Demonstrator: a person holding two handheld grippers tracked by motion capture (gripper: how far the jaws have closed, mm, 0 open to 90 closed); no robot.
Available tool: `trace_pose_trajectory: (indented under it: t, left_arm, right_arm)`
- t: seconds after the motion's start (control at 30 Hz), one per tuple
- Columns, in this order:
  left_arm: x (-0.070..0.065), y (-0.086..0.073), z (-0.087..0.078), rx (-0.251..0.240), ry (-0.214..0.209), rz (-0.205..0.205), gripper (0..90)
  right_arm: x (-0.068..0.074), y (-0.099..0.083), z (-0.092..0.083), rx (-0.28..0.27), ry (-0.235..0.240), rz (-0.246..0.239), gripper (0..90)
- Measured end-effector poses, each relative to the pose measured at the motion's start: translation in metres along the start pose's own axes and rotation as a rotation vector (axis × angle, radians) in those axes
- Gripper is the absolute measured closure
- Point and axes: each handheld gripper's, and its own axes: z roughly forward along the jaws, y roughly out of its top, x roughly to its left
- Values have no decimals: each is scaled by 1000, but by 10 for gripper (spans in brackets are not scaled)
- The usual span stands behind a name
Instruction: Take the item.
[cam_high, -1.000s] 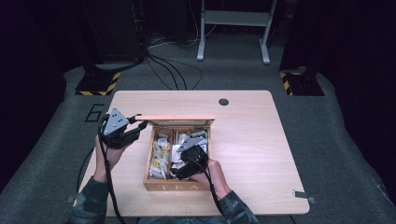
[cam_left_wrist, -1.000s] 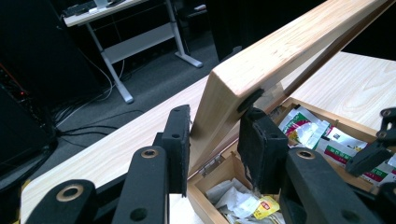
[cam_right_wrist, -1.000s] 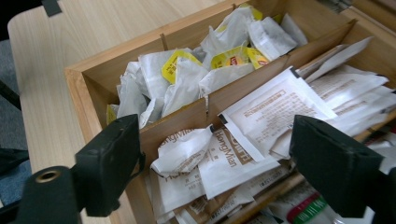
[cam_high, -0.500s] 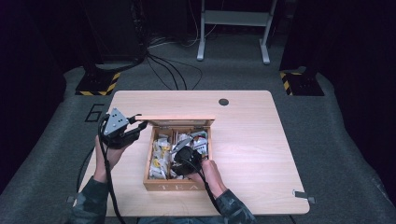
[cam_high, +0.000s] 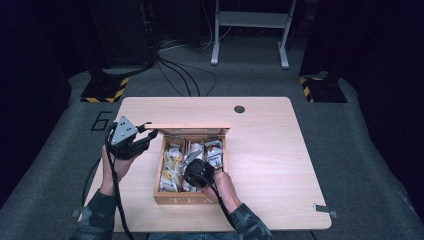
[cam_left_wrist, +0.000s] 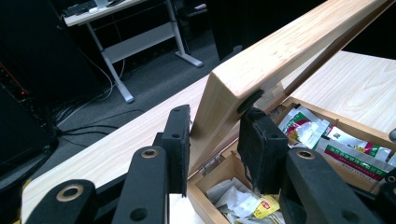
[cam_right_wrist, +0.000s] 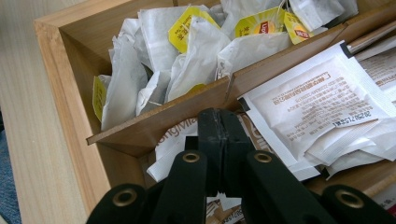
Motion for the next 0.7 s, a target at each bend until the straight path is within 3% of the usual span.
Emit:
trace_pose_trajectory:
  t: [0.17,0.2,0.23,0.27,0.37,0.53,0.7]
  left_arm:
    - [0,0,0,1,-1,0,643]
    - [0,0,0,2,-1,2,643]
    - [0,0,0,3,-1,2,643]
    - [0,0,0,4,-1,2,643]
    - [0,0,0,3,0,1,643]
    - [0,0,0,4,0,2,643]
    - [0,1,0,4,3,8,643]
  right_arm:
    - [1,0,-5,-44,0,0,900]
    - [1,0,-8,-34,-18,-9,900]
    - [1,-1,-8,-58,0,0,900]
    - [1,-1,-10,-74,-13,3,900]
    - [-2,-1,-17,-70,-15,24,900]
    - [-6,-4,-27,-112,-8,36,900]
    - [-6,-5,-40,-157,-32,49,900]
